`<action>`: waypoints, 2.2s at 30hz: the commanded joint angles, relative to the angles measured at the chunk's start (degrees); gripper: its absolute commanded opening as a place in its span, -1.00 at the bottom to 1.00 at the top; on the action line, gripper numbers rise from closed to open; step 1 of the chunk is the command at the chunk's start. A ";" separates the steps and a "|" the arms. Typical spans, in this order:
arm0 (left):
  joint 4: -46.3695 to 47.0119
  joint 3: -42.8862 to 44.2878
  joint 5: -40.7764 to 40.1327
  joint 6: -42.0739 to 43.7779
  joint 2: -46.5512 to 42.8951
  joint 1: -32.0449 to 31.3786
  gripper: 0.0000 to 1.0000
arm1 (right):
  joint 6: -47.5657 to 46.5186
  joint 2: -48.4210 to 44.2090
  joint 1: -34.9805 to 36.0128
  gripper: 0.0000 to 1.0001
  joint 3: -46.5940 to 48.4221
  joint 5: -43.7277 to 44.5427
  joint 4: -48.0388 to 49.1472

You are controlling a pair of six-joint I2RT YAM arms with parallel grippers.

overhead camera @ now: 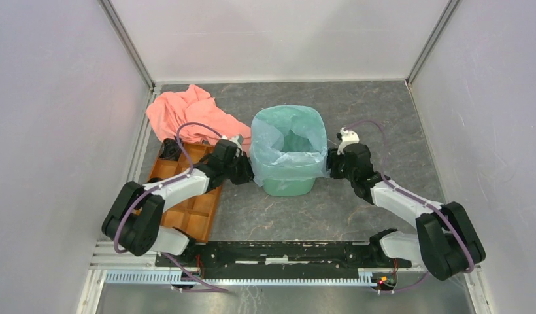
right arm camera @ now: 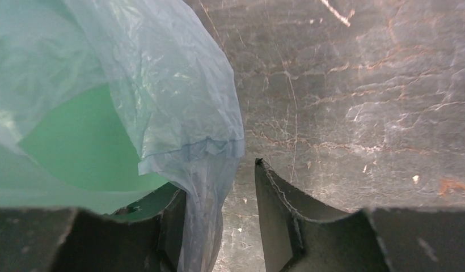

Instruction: Put the trash bags into the trash bin

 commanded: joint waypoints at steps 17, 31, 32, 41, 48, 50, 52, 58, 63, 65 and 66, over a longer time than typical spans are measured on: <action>-2.63 -2.45 -7.61 -0.04 -3.03 -3.04 -0.57 | -13.77 -14.00 -0.16 0.96 17.93 26.05 -29.25; -1.13 -2.95 -6.53 0.46 -5.00 -3.06 -0.54 | -12.84 -12.22 0.07 0.96 45.12 -3.14 -31.34; -1.07 -3.02 -6.47 0.47 -5.30 -3.04 -0.54 | -12.56 -13.02 0.04 0.96 43.28 -2.59 -30.74; -1.71 -3.89 -5.54 1.42 -6.58 -3.04 -0.53 | -6.86 -17.58 0.37 0.96 34.54 -4.82 -25.09; -0.80 -3.88 -4.86 0.69 -5.79 -3.06 -0.54 | -11.80 -4.66 14.22 0.83 51.58 3.16 -34.47; -1.10 -3.76 -5.05 0.55 -6.36 -3.09 -0.54 | -12.70 -1.10 18.34 0.69 54.81 2.19 -37.35; -1.30 -3.92 -5.40 0.55 -6.83 -3.04 -0.54 | -13.33 0.52 20.96 0.50 53.94 1.24 -37.77; -2.04 -3.40 -5.98 0.73 -6.67 -3.04 -0.55 | -13.39 5.69 23.24 -0.05 45.61 -2.39 -38.01; -1.49 -2.85 -5.69 0.29 -6.08 -3.04 -0.59 | -14.38 13.82 27.39 -0.12 49.09 2.86 -38.20; -1.75 -2.47 -5.72 0.37 -6.01 -3.05 -0.60 | -14.54 17.22 28.04 -0.12 51.00 6.41 -39.07; -1.76 -2.43 -5.85 0.31 -6.12 -3.04 -0.60 | -14.75 19.26 28.10 -0.12 52.09 7.94 -40.01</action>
